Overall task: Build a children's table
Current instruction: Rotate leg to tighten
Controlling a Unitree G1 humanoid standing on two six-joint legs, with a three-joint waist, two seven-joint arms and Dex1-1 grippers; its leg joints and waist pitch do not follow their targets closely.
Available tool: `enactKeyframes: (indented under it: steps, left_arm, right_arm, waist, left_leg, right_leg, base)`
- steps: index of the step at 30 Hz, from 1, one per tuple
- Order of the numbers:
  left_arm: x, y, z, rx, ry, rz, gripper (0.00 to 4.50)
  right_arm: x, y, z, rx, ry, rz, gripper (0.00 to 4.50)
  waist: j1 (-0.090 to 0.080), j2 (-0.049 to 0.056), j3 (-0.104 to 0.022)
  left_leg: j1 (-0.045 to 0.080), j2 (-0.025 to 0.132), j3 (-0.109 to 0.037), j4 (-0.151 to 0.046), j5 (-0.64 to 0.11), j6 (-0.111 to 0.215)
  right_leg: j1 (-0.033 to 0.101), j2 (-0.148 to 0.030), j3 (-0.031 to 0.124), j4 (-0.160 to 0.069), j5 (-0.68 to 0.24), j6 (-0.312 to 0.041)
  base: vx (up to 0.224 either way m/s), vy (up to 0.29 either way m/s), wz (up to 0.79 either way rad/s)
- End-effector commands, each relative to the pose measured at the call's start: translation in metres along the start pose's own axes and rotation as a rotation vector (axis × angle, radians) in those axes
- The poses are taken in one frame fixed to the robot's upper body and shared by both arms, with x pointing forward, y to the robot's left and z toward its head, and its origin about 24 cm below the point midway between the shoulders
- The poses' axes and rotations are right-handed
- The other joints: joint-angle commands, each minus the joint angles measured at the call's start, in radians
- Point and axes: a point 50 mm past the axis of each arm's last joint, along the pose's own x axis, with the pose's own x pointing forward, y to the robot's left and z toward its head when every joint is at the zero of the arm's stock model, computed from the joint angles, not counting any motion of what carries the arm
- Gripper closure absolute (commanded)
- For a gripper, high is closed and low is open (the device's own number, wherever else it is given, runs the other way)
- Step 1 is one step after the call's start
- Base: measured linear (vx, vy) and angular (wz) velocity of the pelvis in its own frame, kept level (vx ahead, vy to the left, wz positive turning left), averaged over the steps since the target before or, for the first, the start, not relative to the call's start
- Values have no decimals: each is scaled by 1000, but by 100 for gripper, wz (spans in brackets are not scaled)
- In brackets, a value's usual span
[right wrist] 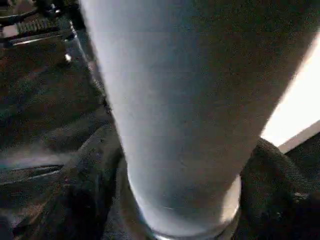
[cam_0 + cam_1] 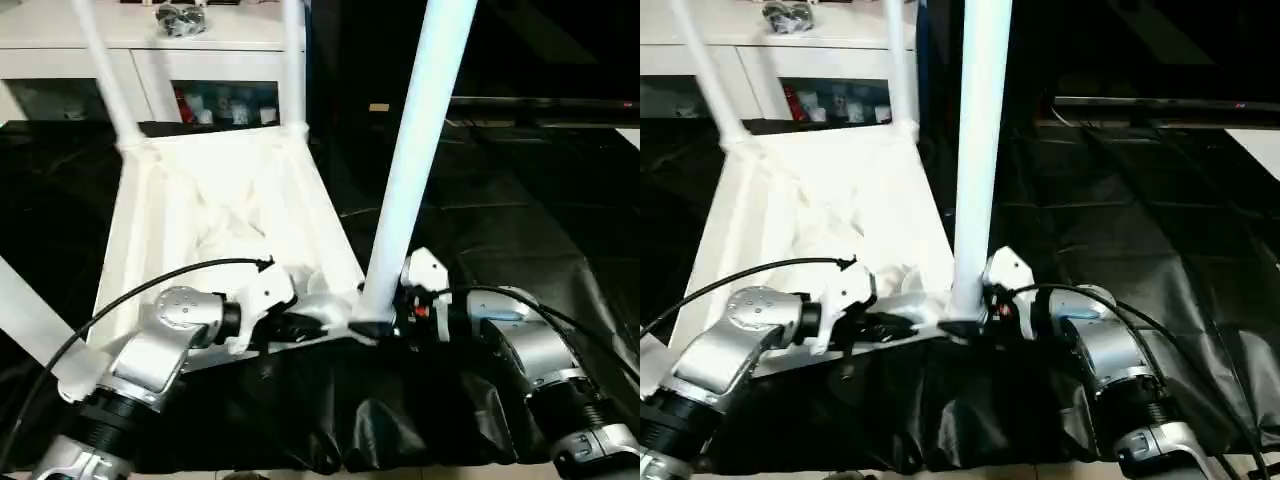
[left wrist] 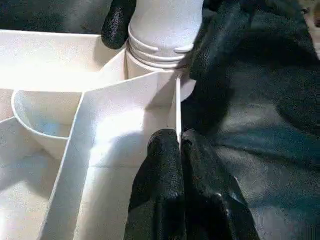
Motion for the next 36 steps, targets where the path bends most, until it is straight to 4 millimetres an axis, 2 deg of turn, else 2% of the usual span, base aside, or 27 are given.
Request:
enactKeyframes:
  steps: [1,3,5,11,14,16,17,18,19,20,21,22,23,24,26,28,30,33,35,36]
  left_arm:
    - [1,4,26,99,-71,-27,450]
    - [2,4,26,104,-70,-26,450]
    - [2,3,25,102,-70,-31,450]
    - [6,2,26,107,-72,-20,450]
    - [8,4,26,114,-73,22,450]
    - [13,9,30,111,-88,102,450]
    - [17,12,31,102,-95,150,450]
    - [23,12,34,91,-108,181,450]
    - [23,12,34,91,-108,181,450]
    - [31,12,36,79,-119,207,450]
    - [35,11,38,71,-126,221,450]
    - [46,7,42,59,-142,224,450]
    - [53,6,44,53,-150,232,450]
    - [59,4,46,45,-158,242,450]
    - [66,3,49,46,-169,253,450]
    - [74,1,54,43,-188,255,450]
    - [73,2,53,45,-186,253,450]
    - [66,5,50,51,-174,258,450]
    - [62,6,48,54,-168,256,450]
    - [59,6,47,58,-164,252,450]
  right_arm:
    - [4,4,5,-12,-4,56,148]
    - [4,4,5,-15,-7,63,157]
    - [4,5,5,-17,-8,67,171]
    - [8,9,0,2,-9,82,181]
    - [13,12,-3,23,-26,74,182]
    - [24,7,-3,39,-53,-48,183]
    - [30,3,-3,54,-62,-132,183]
    - [37,0,-3,77,-73,-223,183]
    - [37,0,-3,77,-73,-223,183]
    - [43,-3,-3,99,-83,-303,183]
    - [47,-5,-2,114,-88,-348,183]
    - [54,-6,0,141,-113,-417,184]
    - [59,-7,2,154,-125,-457,184]
    - [63,-7,4,162,-134,-494,184]
    - [70,-4,8,169,-157,-506,184]
    - [83,4,16,135,-197,-474,184]
    - [83,6,19,121,-218,-440,114]
    - [73,3,18,132,-236,-432,107]
    - [68,0,17,121,-231,-434,77]
    - [63,-2,16,110,-224,-436,77]
  waist:
    - [-4,2,-69]
    - [-3,1,-70]
    - [-1,7,-71]
    - [7,2,-73]
    - [9,1,-71]
    - [6,2,-69]
    - [1,0,-66]
    - [-2,11,-66]
    - [-10,6,-64]
    - [-11,8,-65]
    - [-22,6,-64]
    - [-25,6,-65]
    - [-34,9,-63]
    - [-37,6,-66]
    - [-45,6,-66]
    - [-45,6,-68]
    - [-44,7,-68]
    - [-44,11,-69]
    - [-44,10,-68]
    - [-44,11,-69]
  left_leg:
    - [32,40,-21,-80,-332,0]
    - [33,40,-21,-79,-329,-1]
    - [33,40,-21,-78,-326,-3]
    - [30,40,-19,-76,-297,7]
    - [31,41,-20,-77,-306,7]
    - [31,40,-21,-79,-315,-1]
    - [29,38,-22,-80,-334,-11]
    - [34,37,-25,-80,-358,-28]
    - [36,35,-26,-81,-384,-41]
    - [36,34,-30,-83,-393,-48]
    - [32,33,-33,-84,-409,-52]
    - [30,34,-33,-85,-411,-52]
    - [30,33,-33,-85,-419,-54]
    - [34,31,-35,-83,-425,-52]
    - [28,31,-34,-83,-421,-40]
    - [32,30,-30,-80,-415,-27]
    - [30,30,-30,-81,-405,-17]
    - [28,31,-29,-82,-400,-10]
    - [28,32,-28,-82,-399,-8]
    - [28,32,-28,-82,-398,-8]
  right_leg:
    - [34,-43,33,-73,-337,-201]
    - [34,-44,33,-72,-326,-205]
    - [35,-43,33,-70,-308,-209]
    - [39,-43,32,-64,-264,-224]
    - [36,-44,33,-68,-291,-218]
    - [35,-44,33,-70,-313,-210]
    - [34,-45,32,-74,-350,-200]
    - [30,-47,32,-77,-390,-187]
    - [28,-45,30,-83,-427,-175]
    - [30,-47,29,-83,-443,-168]
    - [33,-47,26,-86,-462,-157]
    - [34,-47,26,-86,-466,-151]
    - [29,-46,28,-90,-470,-146]
    - [29,-47,25,-93,-476,-145]
    - [30,-44,26,-93,-463,-144]
    - [26,-43,27,-96,-455,-144]
    - [29,-43,27,-95,-442,-147]
    - [29,-40,28,-91,-408,-158]
    - [31,-41,28,-90,-396,-164]
    - [31,-41,28,-90,-393,-165]
  base:
    - [0,0,0]
    - [0,0,0]
    - [0,0,0]
    - [0,0,0]
    - [0,0,0]
    - [0,0,0]
    - [0,0,0]
    - [0,0,0]
    - [0,0,0]
    - [0,0,0]
    - [0,0,0]
    - [0,0,0]
    - [0,0,0]
    - [0,0,0]
    - [0,0,0]
    - [0,0,0]
    - [0,0,0]
    - [0,0,0]
    - [0,0,0]
    - [0,0,0]
